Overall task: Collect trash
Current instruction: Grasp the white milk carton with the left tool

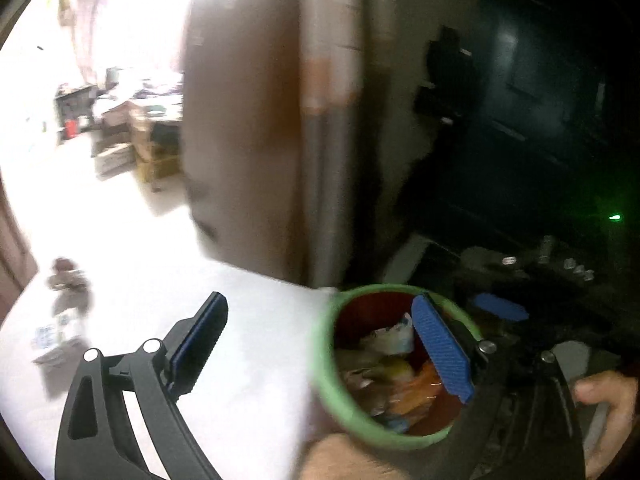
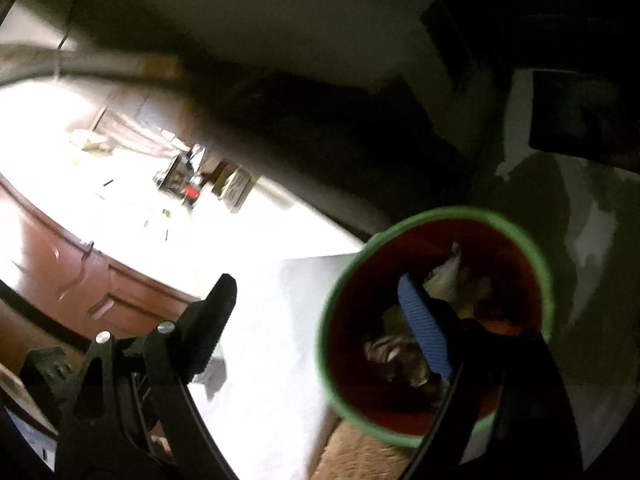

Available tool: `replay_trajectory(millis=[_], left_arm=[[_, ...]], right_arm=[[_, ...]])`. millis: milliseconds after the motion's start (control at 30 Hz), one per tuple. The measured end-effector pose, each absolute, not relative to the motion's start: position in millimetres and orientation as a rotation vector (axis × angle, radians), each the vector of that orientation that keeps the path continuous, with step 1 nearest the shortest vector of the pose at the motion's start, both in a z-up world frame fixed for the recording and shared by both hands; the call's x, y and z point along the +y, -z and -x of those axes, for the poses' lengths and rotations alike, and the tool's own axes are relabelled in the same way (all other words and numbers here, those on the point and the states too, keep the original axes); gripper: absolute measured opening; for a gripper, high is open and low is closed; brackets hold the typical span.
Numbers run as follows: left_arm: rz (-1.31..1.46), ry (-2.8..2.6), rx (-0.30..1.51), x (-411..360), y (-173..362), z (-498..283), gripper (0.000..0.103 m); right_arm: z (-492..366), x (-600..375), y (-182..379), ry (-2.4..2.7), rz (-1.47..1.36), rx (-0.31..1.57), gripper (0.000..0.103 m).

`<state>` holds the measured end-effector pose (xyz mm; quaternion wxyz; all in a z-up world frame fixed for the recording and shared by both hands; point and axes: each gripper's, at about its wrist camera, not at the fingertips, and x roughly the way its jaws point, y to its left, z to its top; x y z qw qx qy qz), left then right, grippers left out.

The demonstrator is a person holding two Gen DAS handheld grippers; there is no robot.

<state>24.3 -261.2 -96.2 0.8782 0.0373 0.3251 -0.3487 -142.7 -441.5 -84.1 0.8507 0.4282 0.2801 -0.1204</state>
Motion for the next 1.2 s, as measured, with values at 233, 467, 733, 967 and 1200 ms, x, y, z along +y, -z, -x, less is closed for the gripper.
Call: replay_trajectory(millis=[233,467,733,967,1200], left_arm=[[-0.085,0.544,0.72,-158.8,116.7,-82.8,0.092],[-0.354,0.469,0.842,-90.1,163.8,-170.3,0.095],[-0.704,0.561,0.973,-82.2,210.4,-220.3,0.095],[-0.6,0.603,1.071,-92.8,224.1,-236.5,0.074],[-0.388,0.567,1.008,-72.9,211.4,-218.5,0.056]], right_arm=[[77.1,-375.8,88.2,0.055,-0.868,0.685,0.082],[31.1,-310.9,97.7,-0.091,-0.842,0.782,0.082],[3.8,-275.3,113.0,-0.143,-0.817,0.891,0.082],[-21.7,-254.9,113.0,-0.174,-0.79,0.919,0.082],[-56.1,-229.9,110.2,-0.202,-0.718,0.921,0.082]])
